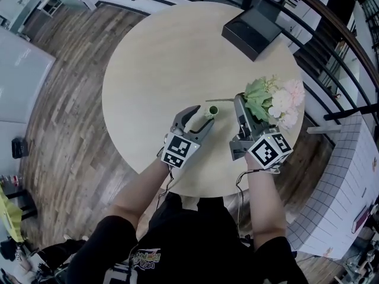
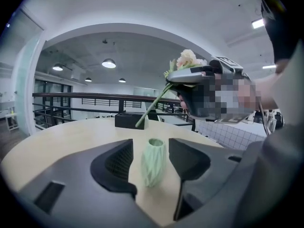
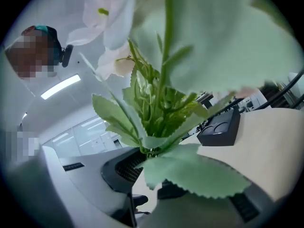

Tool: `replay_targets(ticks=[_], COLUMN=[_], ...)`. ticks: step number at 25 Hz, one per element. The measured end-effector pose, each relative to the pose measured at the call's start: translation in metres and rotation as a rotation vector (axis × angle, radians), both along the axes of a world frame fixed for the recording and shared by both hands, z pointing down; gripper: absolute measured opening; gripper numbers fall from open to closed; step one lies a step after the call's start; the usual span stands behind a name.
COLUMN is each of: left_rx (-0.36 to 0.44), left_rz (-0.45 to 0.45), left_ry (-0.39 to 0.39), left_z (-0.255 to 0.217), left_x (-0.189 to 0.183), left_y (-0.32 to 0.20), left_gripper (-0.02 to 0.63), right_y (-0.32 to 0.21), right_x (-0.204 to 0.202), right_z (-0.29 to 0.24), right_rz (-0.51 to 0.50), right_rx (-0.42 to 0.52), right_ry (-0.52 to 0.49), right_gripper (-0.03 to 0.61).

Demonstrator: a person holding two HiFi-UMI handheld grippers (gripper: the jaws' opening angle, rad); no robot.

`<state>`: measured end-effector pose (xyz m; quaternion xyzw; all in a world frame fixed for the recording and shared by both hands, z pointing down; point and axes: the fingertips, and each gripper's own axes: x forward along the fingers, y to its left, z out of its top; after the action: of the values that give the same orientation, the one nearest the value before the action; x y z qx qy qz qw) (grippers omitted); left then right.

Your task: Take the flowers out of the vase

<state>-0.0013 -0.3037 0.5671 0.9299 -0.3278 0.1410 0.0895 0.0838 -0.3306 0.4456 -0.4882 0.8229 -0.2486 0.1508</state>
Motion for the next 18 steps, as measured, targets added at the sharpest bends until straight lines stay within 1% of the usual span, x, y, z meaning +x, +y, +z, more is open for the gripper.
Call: replay_targets(ticks=[2, 3, 5, 6, 9, 11, 15, 18], left_rx=[-0.007, -0.012, -0.018, -0.017, -0.007, -0.009, -0.015, -0.034], left_rz=[-0.026, -0.037, -0.057, -0.069, -0.099, -0.096, -0.071, -0.069], left_ry=[0.022, 0.034, 0.052, 0.059, 0.076, 0.083, 0.088, 0.091], left_z=[0.003, 0.002, -0.005, -0.010, -0.028, -0.038, -0.054, -0.065], left_x=[0.020, 0.023, 0.014, 0.005, -0.015, -0.026, -0.031, -0.037], left_y=[0.007, 0.010, 0.018, 0.022, 0.030, 0.037, 0.046, 0.059], left_gripper=[0.235, 0.235, 0.227, 0.196, 0.051, 0.010, 0.006, 0.006], right_y=[0.008, 0.012, 0.021, 0.026, 0.035, 0.043, 0.051, 0.062], right_x=[0.027, 0.034, 0.033, 0.029, 0.022, 0.017, 0.014, 0.009], right_z=[0.007, 0.008, 0.005, 0.003, -0.004, -0.007, -0.014, -0.020], right_rz=[0.001, 0.002, 0.005, 0.007, 0.010, 0.007, -0.016, -0.030], right_rx=[0.008, 0.011, 0.015, 0.016, 0.012, 0.006, -0.004, 0.001], right_ry=[-0.006, -0.009, -0.015, -0.016, -0.008, -0.003, 0.015, 0.025], right_gripper=[0.080, 0.080, 0.078, 0.078, 0.077, 0.076, 0.075, 0.075])
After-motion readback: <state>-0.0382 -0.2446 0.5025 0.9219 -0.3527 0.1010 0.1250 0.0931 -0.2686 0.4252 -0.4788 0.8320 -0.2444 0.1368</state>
